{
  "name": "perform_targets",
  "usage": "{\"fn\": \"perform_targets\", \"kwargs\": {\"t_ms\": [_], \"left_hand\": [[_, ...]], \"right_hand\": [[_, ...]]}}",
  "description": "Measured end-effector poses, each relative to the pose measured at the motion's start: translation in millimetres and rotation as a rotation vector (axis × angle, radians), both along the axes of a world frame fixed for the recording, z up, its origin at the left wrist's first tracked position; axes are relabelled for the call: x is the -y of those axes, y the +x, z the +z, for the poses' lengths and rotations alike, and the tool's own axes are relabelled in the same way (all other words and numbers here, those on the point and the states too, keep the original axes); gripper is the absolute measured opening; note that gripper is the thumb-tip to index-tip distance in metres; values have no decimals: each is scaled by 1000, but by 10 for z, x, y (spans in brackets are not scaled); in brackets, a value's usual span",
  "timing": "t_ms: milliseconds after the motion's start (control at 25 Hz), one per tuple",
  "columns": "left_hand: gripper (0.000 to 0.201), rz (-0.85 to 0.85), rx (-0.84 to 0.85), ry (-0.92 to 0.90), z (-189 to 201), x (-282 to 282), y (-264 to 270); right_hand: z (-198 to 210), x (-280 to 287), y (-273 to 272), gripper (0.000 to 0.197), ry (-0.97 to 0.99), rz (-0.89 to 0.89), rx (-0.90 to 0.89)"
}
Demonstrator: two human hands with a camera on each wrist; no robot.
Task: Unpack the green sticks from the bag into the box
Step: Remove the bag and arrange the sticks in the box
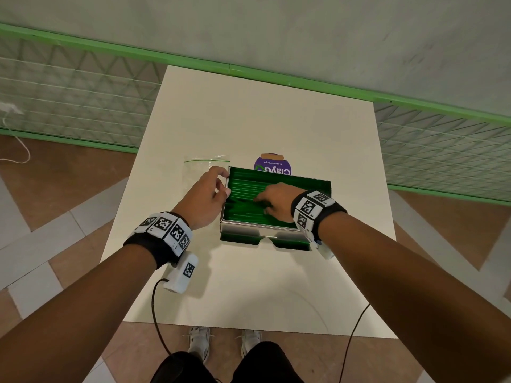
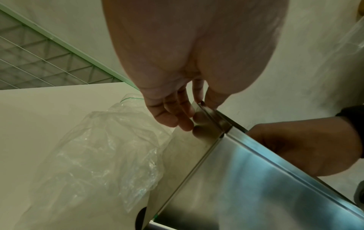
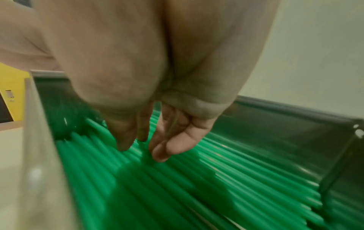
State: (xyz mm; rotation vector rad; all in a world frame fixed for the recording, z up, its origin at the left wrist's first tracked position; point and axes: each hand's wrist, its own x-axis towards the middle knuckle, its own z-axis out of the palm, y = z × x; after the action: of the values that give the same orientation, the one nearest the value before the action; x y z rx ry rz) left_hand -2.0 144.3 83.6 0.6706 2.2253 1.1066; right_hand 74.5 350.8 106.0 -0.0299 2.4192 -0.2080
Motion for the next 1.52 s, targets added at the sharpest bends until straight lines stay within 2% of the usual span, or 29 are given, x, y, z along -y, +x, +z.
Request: {"fn": "perform_targets", "kwargs": {"t_ms": [200,360,560,880,1120,1200,1320,1400,1520], "left_hand": [[29,2,-4,2,-15,12,16],[30,0,-10,-3,-19,14,11],[29,-5,-11,-2,-17,15,12],[29,-9,-6,14,-27,17,10],[31,-3,-14,20,-77,25,3],[31,-4,-9,24,-83,33,3],[31,-13,-11,22,-70,36,-1],[31,-16,-12,20,-59,29,-4],[31,-17,-11,21,-58,29,-3]], "right_hand": [[-51,95,-96,26,51,-57,42],[-53,56,-89,38,110,-75,91],[-71,47,-106,48,7,-53,46],[-138,111,-210,33,-61,-125,82],[-190,287,-268,44,2,-35,148],[-143,301,-301,43,40,2,104],[-39,238,-333,32,113,15,-28],[3,182,-333,39,129,-16,-60],[50,124,-282,71,56,-26,-81]]}}
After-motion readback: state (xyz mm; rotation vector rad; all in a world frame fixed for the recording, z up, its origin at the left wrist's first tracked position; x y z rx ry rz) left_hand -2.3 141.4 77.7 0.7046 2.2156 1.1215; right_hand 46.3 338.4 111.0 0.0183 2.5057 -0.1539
